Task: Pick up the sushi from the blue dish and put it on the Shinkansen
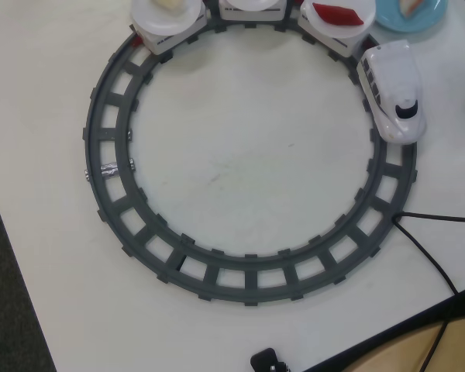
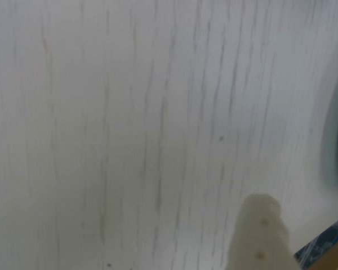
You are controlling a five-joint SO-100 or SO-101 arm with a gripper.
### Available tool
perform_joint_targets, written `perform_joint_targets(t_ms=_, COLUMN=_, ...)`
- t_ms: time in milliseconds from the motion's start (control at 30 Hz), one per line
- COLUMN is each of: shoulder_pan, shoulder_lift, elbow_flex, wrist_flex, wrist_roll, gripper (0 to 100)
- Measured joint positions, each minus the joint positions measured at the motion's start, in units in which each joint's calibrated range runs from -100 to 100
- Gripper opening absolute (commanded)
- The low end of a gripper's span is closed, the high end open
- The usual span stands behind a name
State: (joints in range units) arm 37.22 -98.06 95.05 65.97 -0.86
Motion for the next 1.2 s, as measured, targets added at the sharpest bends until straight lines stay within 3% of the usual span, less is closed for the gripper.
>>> perform_joint_targets(t_ms=533, shoulder_pan=0.0, shoulder_lift=0.7, elbow_flex=0.0, wrist_flex=-0.3, wrist_roll=-0.1, gripper=28)
perform_joint_targets(t_ms=633, shoulder_pan=3.7, shoulder_lift=3.5, elbow_flex=-1.8, wrist_flex=-0.3, wrist_roll=0.0, gripper=28)
perform_joint_targets(t_ms=767, shoulder_pan=8.8, shoulder_lift=14.1, elbow_flex=-11.4, wrist_flex=-0.5, wrist_roll=2.7, gripper=28)
perform_joint_targets(t_ms=1200, shoulder_pan=9.4, shoulder_lift=66.1, elbow_flex=-62.6, wrist_flex=4.6, wrist_roll=4.3, gripper=28)
